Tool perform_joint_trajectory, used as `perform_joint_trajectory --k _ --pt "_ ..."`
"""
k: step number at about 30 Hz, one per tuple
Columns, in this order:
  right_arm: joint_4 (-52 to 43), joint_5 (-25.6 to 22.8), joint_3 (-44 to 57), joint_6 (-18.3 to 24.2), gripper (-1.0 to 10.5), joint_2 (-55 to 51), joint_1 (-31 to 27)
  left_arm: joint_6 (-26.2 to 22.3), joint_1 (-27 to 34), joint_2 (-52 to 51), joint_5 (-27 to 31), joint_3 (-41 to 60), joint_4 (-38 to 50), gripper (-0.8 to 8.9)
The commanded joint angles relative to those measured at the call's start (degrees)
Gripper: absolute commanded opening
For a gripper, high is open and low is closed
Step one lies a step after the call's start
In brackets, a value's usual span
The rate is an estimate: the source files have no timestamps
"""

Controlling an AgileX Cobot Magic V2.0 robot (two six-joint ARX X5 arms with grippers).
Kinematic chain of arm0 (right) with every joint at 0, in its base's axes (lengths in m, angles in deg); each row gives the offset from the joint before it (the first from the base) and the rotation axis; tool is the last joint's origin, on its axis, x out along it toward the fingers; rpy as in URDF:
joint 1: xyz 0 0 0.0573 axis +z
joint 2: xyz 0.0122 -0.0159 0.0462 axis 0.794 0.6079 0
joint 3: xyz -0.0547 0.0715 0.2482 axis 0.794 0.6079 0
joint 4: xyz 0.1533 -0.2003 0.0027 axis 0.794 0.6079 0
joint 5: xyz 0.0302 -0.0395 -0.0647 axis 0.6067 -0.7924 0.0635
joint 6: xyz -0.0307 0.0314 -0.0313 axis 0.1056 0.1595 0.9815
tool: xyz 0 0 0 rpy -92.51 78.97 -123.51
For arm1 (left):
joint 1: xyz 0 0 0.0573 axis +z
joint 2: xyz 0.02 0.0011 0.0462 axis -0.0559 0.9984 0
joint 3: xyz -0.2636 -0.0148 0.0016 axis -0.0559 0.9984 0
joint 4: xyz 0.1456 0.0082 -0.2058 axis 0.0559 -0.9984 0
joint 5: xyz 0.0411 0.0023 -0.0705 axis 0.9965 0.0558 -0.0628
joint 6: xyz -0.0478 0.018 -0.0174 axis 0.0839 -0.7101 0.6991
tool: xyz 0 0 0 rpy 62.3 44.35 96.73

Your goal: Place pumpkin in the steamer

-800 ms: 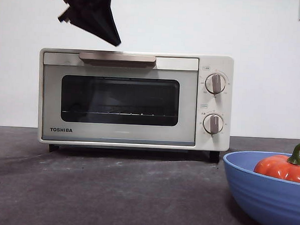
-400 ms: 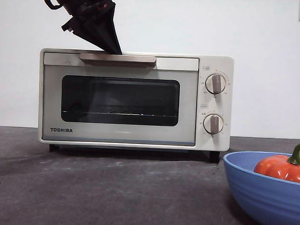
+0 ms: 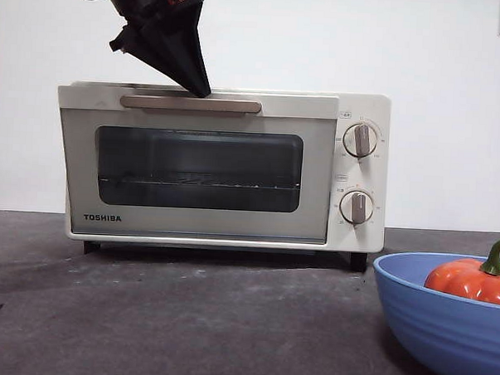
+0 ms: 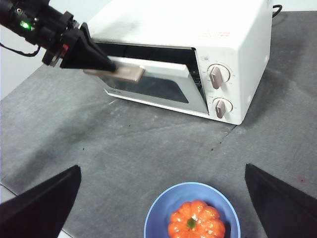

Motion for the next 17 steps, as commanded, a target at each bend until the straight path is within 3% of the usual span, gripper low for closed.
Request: perform_joint_trajectory --k 1,8,17 --pt "-0.6 -0.2 -0.7 -0.5 5.8 0.1 0.2 -0.3 -0.1 1.8 2.2 0.3 -1.6 0.14" --pt "-0.6 -0.2 -0.7 -0.5 5.8 0.1 0.2 0.7 -0.3 -1.6 2.2 4.2 -1.5 0.14" --pt "-0.6 -0.2 -0.7 -0.3 5.8 0.1 0.2 4.9 -0.9 -8.0 2.2 15.7 6.2 0.14"
